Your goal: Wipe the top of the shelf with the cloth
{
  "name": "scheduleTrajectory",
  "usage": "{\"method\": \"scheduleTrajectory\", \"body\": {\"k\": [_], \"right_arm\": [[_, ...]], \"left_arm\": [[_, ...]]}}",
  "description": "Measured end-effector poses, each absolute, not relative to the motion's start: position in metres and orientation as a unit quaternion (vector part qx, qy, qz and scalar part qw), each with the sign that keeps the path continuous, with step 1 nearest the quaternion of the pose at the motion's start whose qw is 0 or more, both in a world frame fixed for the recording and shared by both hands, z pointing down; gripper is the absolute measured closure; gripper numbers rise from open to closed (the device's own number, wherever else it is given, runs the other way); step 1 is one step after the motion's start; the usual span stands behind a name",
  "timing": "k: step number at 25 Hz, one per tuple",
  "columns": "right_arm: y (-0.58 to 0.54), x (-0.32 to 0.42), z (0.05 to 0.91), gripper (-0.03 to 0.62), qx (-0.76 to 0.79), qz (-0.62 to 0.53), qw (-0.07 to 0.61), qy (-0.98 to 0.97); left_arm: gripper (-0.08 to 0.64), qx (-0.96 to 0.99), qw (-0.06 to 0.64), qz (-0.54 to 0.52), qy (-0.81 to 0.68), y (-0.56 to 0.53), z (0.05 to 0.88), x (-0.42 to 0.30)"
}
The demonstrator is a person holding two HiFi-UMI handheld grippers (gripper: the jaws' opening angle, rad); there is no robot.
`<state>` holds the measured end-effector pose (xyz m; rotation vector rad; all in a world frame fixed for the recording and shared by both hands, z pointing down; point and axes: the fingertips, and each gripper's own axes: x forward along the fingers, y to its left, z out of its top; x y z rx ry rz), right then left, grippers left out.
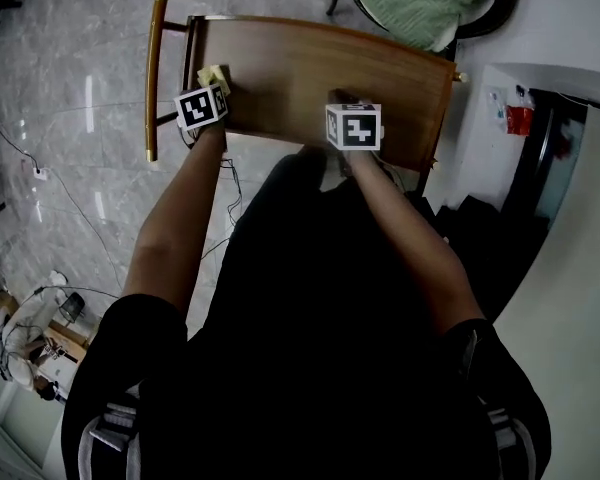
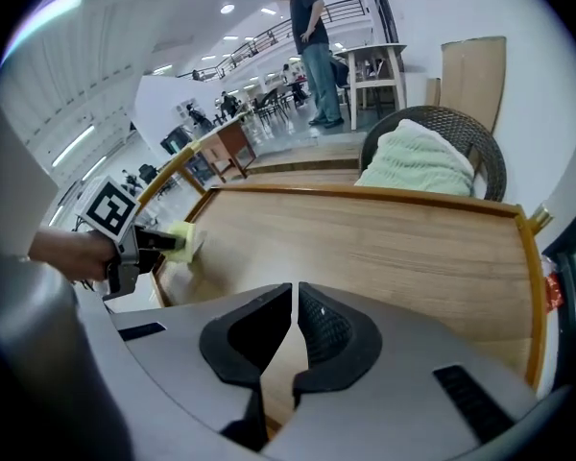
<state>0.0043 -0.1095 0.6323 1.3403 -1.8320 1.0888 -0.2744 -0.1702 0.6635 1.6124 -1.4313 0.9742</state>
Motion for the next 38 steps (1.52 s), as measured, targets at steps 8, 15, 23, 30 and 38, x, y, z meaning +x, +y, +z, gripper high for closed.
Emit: {"method": "scheduleTrajectory", "body": {"k": [8, 15, 23, 30, 38], "right_arm": [[-0.079, 0.126, 0.617, 0.560, 0.565, 0.419, 0.286, -0.651], [-0.040, 0.233, 0.612, 0.560, 0.602, 0.430, 0.273, -0.615], [-0.021, 0.296, 0.608, 0.560, 0.611, 0.434, 0.256, -0.610], [-0.016, 0.297, 0.612, 0.560, 0.600, 0.436, 0.258, -0.620], [-0.019, 0.265, 0.615, 0.560, 0.581, 0.428, 0.272, -0.636]], "left_arm": [[0.528, 0.738, 0.405, 0.370, -0.393, -0.108, 0.657, -0.036], [0.528, 0.782, 0.386, 0.386, -0.300, -0.039, 0.646, 0.127], [0.528, 0.790, 0.387, 0.407, -0.245, 0.025, 0.652, 0.207], [0.528, 0.790, 0.369, 0.414, -0.261, 0.024, 0.655, 0.207], [0.528, 0.794, 0.359, 0.416, -0.260, 0.021, 0.659, 0.189]]}}
